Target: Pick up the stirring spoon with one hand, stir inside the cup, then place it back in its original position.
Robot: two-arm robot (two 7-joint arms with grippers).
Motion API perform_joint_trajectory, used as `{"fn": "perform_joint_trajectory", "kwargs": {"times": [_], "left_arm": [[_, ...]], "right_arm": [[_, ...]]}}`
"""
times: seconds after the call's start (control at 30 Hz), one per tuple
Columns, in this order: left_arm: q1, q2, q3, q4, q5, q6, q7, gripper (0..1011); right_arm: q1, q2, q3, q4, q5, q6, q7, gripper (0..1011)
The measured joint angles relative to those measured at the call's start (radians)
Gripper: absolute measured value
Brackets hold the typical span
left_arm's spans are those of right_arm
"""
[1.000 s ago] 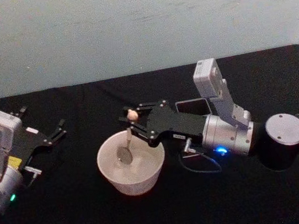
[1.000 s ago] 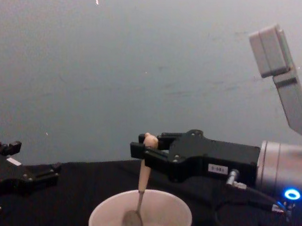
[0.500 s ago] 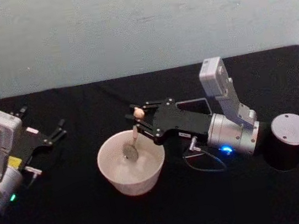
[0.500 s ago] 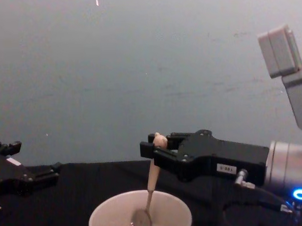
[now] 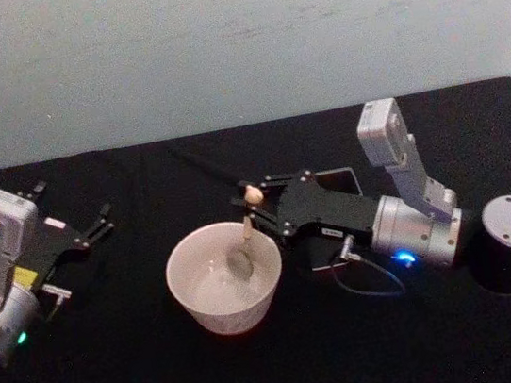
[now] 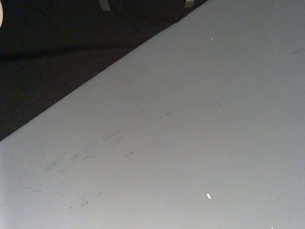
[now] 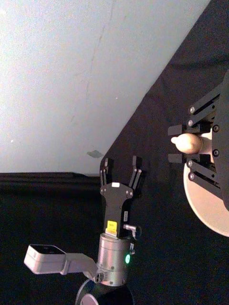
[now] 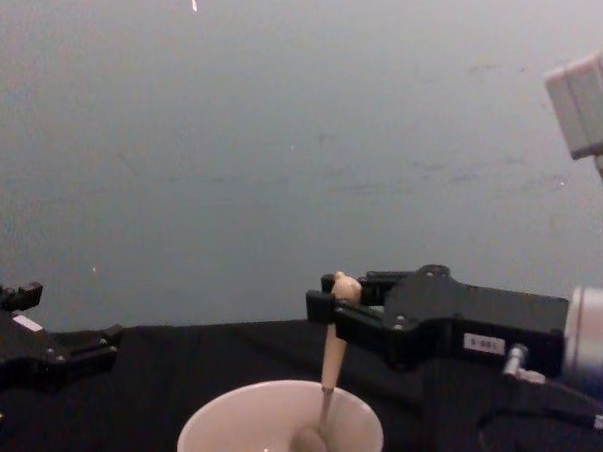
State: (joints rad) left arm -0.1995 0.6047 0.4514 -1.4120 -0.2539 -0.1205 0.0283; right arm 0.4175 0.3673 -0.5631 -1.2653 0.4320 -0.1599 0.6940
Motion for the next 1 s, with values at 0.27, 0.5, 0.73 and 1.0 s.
{"fn": "perform_joint_trajectory", "kwargs": {"times": [0.27, 0.5, 0.73, 1.0], "left_arm": [[0.000, 0.000, 0.000, 0.000, 0.000, 0.000, 0.000, 1001], [0.000, 0.000, 0.000, 0.000, 0.000, 0.000, 0.000, 1001], [0.000, 0.000, 0.000, 0.000, 0.000, 0.000, 0.000, 1001], [0.000, 0.000, 0.000, 0.000, 0.000, 0.000, 0.000, 1001]], "right_arm": [[-0.037, 0.042, 0.006, -0.064, 0.021, 0.022, 0.016, 211], [-0.060, 0.062, -0.008, -0.111, 0.040, 0.040, 0.036, 211], [-0.053, 0.045, -0.038, -0.111, 0.047, 0.047, 0.045, 211], [-0.017, 0.000, -0.061, -0.055, 0.036, 0.046, 0.031, 211]]}}
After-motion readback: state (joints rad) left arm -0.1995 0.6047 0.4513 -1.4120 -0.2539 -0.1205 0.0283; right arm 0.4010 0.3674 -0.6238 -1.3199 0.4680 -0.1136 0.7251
